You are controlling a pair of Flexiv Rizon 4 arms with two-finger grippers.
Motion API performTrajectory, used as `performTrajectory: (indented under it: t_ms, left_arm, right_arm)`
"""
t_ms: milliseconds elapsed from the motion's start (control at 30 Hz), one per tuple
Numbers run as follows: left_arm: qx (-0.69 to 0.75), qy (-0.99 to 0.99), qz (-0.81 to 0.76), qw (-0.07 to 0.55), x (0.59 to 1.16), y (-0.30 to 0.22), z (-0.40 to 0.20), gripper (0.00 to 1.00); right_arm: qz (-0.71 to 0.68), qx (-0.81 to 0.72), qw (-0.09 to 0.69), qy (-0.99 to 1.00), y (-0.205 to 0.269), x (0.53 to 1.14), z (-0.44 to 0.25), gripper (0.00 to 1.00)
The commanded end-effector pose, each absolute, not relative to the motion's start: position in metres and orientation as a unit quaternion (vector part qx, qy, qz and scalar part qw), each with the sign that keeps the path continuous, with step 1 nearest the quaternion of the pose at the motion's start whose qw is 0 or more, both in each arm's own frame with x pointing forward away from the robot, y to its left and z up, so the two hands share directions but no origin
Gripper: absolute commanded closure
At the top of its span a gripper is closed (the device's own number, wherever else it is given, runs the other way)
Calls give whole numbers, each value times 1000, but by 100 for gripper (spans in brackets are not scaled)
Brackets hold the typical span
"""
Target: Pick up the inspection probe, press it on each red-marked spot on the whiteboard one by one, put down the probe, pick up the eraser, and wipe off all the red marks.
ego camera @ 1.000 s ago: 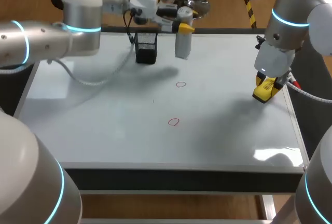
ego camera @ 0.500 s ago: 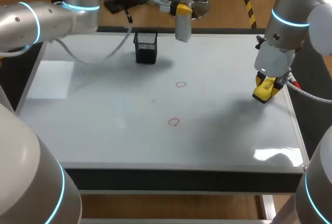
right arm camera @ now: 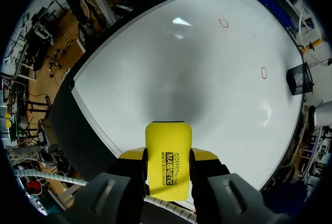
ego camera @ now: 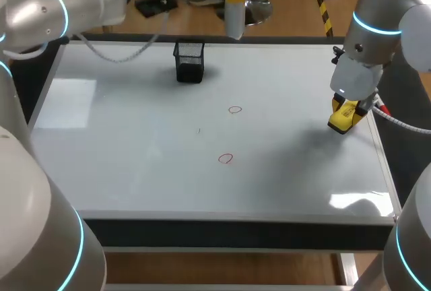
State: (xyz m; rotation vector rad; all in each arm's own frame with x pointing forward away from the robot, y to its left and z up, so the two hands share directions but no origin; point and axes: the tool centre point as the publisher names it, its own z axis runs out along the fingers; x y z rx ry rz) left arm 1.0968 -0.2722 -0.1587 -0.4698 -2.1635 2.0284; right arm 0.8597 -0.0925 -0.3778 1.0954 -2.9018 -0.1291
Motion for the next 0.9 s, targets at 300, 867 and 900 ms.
performTrajectory:
  t_ms: [300,867,900]
  left_arm:
    - [-253,-703,639,183,1109,-270,-166,100]
    - [-252,-701,640,186,1107,-270,-167,100]
    - [-252,-701,640,186,1107,-270,-167,100]
  right_arm:
    - [-40,353,20,-934,-93,860,-377,100]
    - [-40,353,20,-934,-93,860,-377,100]
    - [-40,353,20,-934,-93,860,-377,100]
